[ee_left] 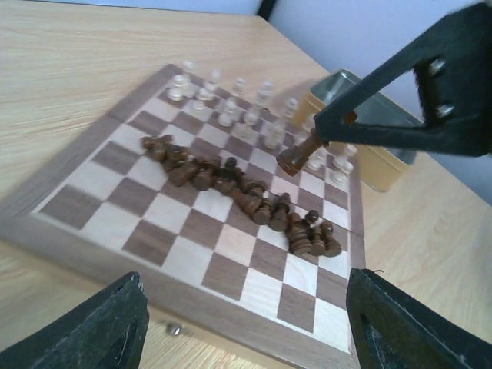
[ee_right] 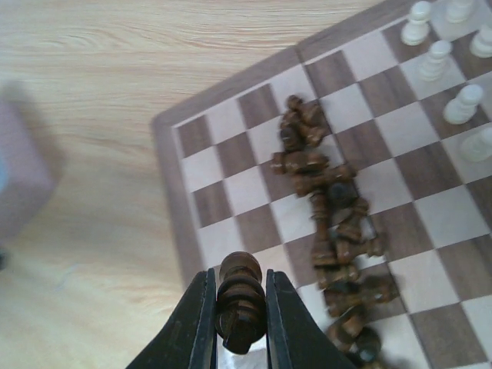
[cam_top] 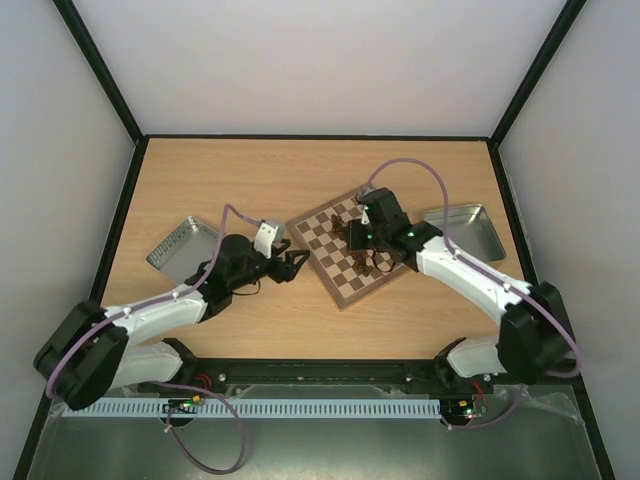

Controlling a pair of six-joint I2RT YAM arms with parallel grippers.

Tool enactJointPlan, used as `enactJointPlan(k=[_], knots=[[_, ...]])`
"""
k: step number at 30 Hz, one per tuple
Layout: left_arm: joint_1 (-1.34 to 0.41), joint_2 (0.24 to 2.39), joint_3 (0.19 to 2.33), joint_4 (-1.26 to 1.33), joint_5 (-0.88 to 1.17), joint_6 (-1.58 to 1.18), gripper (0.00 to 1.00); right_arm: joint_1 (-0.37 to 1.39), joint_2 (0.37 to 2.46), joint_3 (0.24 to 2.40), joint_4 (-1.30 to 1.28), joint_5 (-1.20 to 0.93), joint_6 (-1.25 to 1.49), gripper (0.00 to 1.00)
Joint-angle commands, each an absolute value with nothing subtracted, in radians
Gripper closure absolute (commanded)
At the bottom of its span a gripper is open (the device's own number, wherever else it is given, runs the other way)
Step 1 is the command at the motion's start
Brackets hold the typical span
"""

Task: Set up the chess pieces on the board
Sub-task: Place the chess piece on the chessboard.

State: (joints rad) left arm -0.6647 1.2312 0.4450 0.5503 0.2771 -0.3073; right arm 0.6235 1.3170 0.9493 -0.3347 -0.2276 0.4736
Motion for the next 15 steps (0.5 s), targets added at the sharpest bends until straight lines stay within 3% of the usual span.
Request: enactJointPlan(k=[1,15], knots=[[-0.67,1.117,0.38,0.561,0.095,-0.471,0.27,0.646,1.416,1.024,-0.345,-0.04,0.426,0.98],[-0.67,0.8,0.324,0.392,-0.12,-0.487,0.23,0.785,1.67,1.138,-0.389,0.072,0.396,0.98]])
